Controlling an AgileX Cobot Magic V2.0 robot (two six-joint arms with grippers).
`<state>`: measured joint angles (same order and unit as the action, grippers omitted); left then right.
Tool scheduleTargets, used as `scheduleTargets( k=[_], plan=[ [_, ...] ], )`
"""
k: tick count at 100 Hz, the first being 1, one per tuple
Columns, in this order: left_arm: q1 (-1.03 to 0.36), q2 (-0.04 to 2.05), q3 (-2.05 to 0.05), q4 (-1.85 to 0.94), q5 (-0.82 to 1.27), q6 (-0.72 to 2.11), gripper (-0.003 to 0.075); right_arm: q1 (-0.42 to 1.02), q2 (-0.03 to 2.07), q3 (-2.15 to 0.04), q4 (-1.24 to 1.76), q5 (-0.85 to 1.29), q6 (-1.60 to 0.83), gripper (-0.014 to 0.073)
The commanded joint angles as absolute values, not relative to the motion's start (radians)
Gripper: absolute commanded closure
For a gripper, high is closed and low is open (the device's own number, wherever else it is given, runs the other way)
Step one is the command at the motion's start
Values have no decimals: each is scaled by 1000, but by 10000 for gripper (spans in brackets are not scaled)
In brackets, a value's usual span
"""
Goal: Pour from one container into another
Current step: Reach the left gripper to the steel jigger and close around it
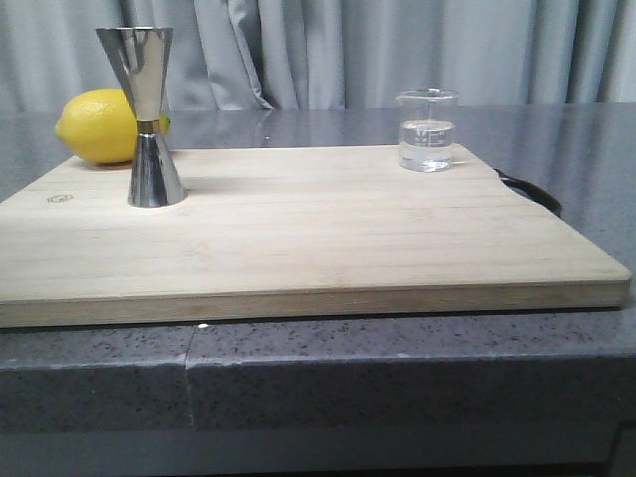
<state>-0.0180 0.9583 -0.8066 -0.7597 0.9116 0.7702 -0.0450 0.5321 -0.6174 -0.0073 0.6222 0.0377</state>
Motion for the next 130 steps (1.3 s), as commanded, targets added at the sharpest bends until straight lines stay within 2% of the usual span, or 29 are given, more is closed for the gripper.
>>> scheduleTargets(
  k=[1, 15, 40, 57, 87, 130],
  plan=[
    [-26, 1017, -839, -969, 892, 979, 29, -48, 542, -653, -9, 558, 30, 64],
    [-26, 1122, -839, -1163, 899, 1277, 29, -48, 542, -653, -9, 558, 30, 64],
    [-26, 1299, -839, -1411, 944, 1652, 29, -48, 542, -653, -9, 558, 30, 64],
    [-26, 1419, -839, -1587, 1045, 1890, 29, -48, 542, -653, -9, 558, 30, 64],
    [-26, 1567, -839, -1802, 1222, 2150, 29, -48, 542, -653, -9, 558, 30, 64],
    [-56, 1657, -850, -1841, 1249, 2245, 29, -48, 542, -653, -9, 550, 30, 64]
  ],
)
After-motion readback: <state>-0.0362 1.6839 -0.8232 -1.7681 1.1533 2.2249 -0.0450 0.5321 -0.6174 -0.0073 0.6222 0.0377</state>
